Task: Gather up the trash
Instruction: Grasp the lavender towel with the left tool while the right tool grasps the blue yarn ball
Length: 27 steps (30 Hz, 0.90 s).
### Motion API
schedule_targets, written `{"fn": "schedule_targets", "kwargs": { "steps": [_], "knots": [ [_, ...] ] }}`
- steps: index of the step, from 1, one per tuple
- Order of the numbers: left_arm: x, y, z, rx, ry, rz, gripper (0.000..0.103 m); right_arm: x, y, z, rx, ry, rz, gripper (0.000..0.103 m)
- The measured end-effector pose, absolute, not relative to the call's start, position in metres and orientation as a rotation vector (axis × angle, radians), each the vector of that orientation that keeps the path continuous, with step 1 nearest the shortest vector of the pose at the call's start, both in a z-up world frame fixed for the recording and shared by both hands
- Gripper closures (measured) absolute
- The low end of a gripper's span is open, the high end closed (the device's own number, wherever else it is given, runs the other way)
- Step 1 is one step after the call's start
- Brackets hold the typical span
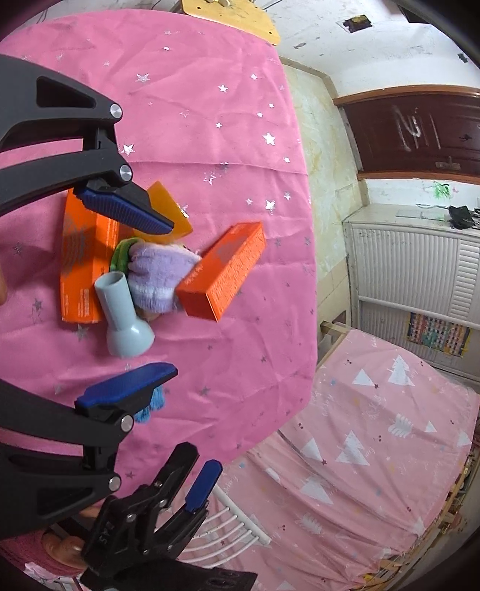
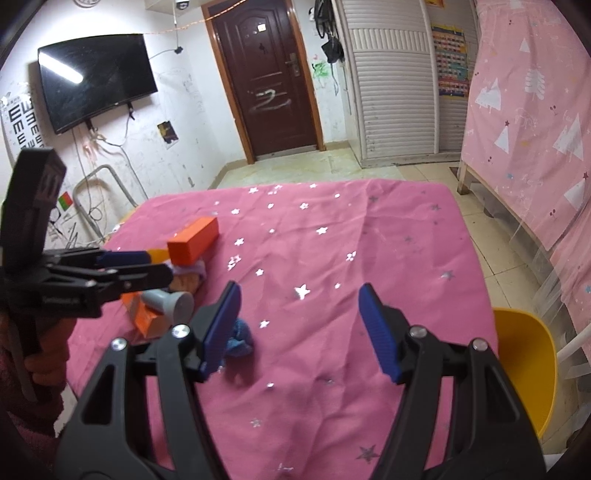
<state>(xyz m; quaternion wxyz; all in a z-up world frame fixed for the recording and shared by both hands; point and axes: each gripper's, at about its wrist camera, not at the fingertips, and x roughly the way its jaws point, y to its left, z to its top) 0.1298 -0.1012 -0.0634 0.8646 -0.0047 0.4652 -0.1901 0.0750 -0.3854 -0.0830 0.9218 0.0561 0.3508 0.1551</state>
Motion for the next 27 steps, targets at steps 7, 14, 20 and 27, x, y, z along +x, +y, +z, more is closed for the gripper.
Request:
{"fn": "schedule_targets", "kwargs": {
  "steps": [7,14,20,27],
  "knots": [
    [0.144,-0.112,-0.078,0.017,1.016,-0.375,0.040,0.075,-0.378,-0.087,0.103,0.734,0.339,0.039],
    [0.157,-0.110,-0.092,0.009,1.065,-0.336,0.062,0.070,-0.369,-0.089,0.078,0.731,0.374,0.029],
    [0.157,-0.112,-0.092,0.044,1.050,-0.295,0.083,0.069,-0.356,-0.094,0.050,0.746,0.419,0.029],
    [0.145,-0.104,-0.078,0.035,1.007,-0.296,0.085,0.069,-0.349,-0.095,0.029,0.770,0.434,0.029]
  ]
}}
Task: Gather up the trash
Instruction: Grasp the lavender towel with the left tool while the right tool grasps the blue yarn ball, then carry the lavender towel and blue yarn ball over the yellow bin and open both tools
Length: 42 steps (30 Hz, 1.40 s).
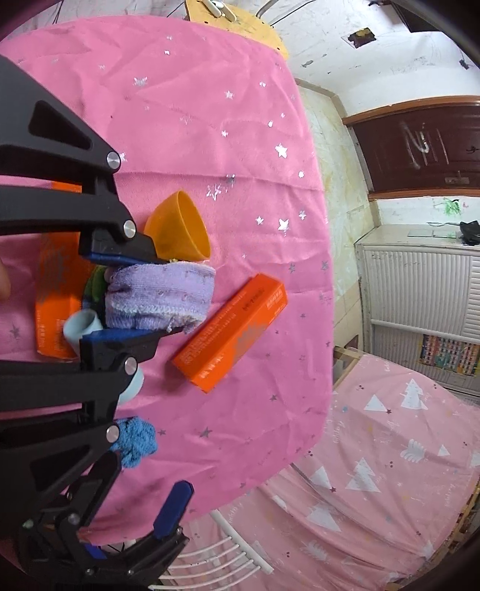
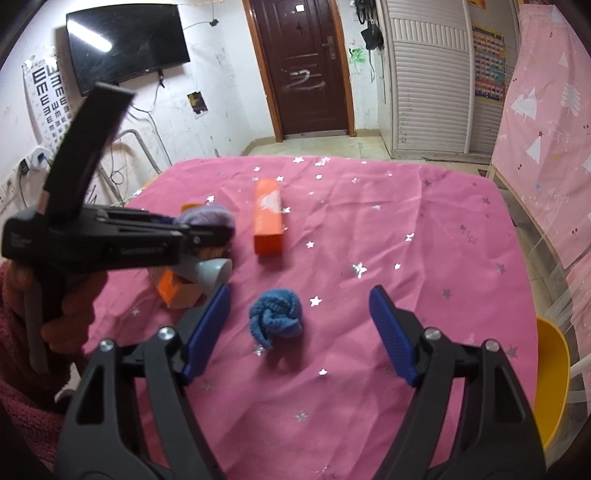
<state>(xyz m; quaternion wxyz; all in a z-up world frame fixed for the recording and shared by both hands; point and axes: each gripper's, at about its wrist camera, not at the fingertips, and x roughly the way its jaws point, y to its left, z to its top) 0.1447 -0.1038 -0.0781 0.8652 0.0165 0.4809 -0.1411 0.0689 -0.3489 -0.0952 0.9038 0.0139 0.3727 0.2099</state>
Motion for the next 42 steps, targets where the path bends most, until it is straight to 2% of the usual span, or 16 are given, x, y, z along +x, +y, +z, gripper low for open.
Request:
{"fn": "schedule_targets", "kwargs": {
  "steps": [9,11,12,14,21,42],
  "knots": [
    [0.122,-0.079,-0.036,-0.016,0.899,-0.283,0.085,0.065,-0.332,-0.098,-0.022,0.804,0.445,0.029],
    [0.119,-0.075,-0.026,-0.028,0.875,-0.284,0.085,0.065,-0.327,-0.100,-0.040,0.813,0.443,0.041],
    [0.117,-0.073,-0.024,-0.034,0.869,-0.287,0.085,0.064,-0.325,-0.101,-0.045,0.819,0.440,0.042],
    [0.112,-0.071,-0.018,-0.045,0.858,-0.294,0.085,0.066,-0.323,-0.103,-0.053,0.829,0.430,0.052],
    [0.106,-0.071,-0.011,-0.053,0.836,-0.305,0.085,0.068,-0.315,-0.107,-0.077,0.852,0.415,0.073],
    [0.091,-0.070,0.004,-0.057,0.788,-0.293,0.085,0.057,-0.356,-0.076,0.011,0.724,0.335,0.074]
  ]
}}
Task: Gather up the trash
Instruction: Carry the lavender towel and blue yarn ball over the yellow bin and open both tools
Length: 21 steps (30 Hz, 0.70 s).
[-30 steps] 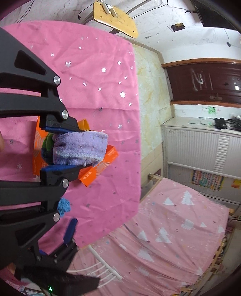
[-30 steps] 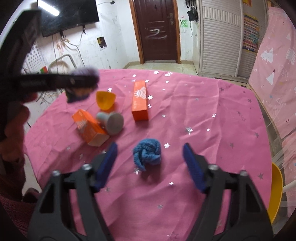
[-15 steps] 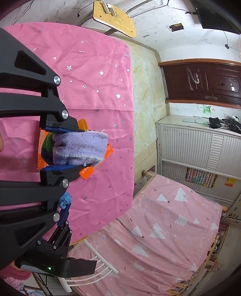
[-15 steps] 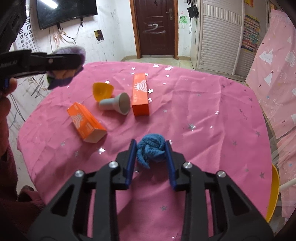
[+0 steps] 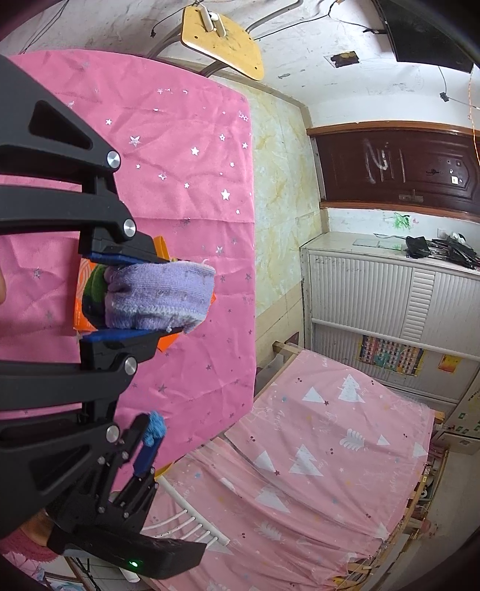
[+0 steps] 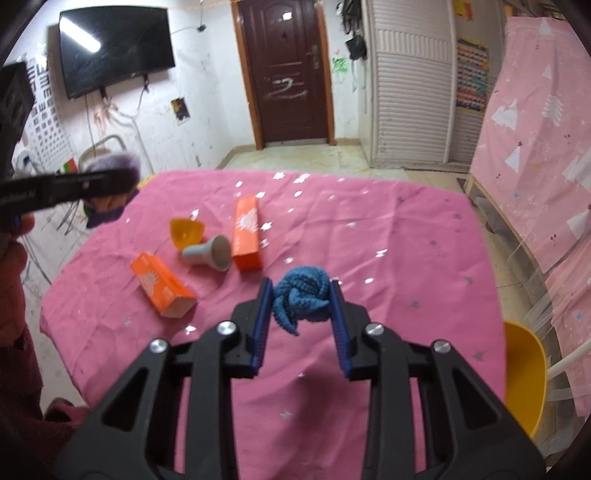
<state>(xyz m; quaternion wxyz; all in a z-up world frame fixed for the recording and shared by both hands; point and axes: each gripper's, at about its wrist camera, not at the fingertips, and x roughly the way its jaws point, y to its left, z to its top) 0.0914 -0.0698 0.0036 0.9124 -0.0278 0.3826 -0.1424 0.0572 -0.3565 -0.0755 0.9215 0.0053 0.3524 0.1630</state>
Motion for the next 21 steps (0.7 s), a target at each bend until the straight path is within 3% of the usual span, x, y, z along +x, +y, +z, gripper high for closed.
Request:
{"fn": "schedule_targets", "kwargs": {
  "steps": [21],
  "knots": [
    [0.086,-0.140,0.023,-0.008,0.751,-0.368,0.085,0.043,-0.473,-0.055,0.176,0.579,0.125,0.074]
  ]
}}
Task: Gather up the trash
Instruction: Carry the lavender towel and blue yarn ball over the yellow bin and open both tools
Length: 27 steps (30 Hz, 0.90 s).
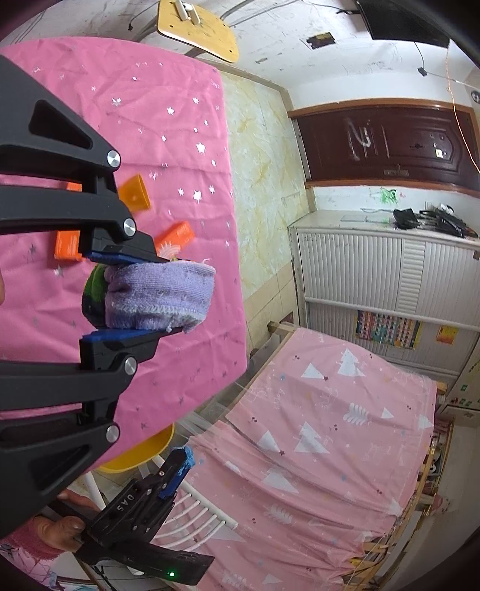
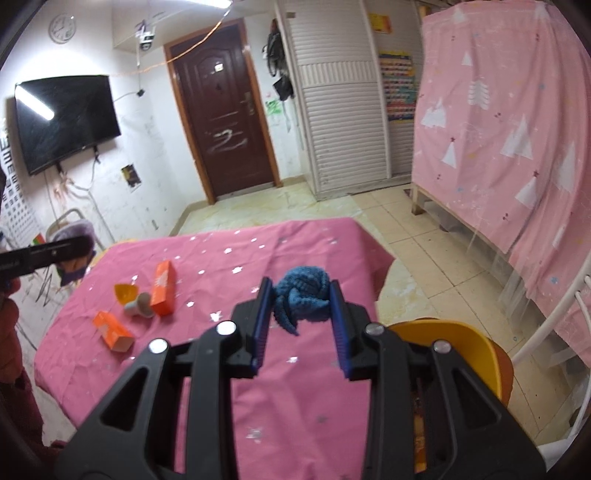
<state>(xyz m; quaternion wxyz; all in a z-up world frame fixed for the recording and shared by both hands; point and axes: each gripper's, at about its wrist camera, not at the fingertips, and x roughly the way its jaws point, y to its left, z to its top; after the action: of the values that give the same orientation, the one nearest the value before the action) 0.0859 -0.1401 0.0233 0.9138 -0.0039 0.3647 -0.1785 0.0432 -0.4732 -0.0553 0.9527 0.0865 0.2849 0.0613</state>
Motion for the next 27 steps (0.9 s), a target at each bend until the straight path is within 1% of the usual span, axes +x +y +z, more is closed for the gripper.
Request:
{"fn": "schedule_targets", "kwargs": {
  "steps": [10,27],
  "knots": [
    [0.083,-0.189,0.026,0.034,0.748,-0.434,0.084,0.035,-0.512,-0.062,0.215,0.560,0.042,0.074],
    [0.078,-0.274,0.020,0.096,0.768,-0.536,0.084,0.040,-0.568,-0.096,0.316,0.594,-0.032,0.073]
  ]
}}
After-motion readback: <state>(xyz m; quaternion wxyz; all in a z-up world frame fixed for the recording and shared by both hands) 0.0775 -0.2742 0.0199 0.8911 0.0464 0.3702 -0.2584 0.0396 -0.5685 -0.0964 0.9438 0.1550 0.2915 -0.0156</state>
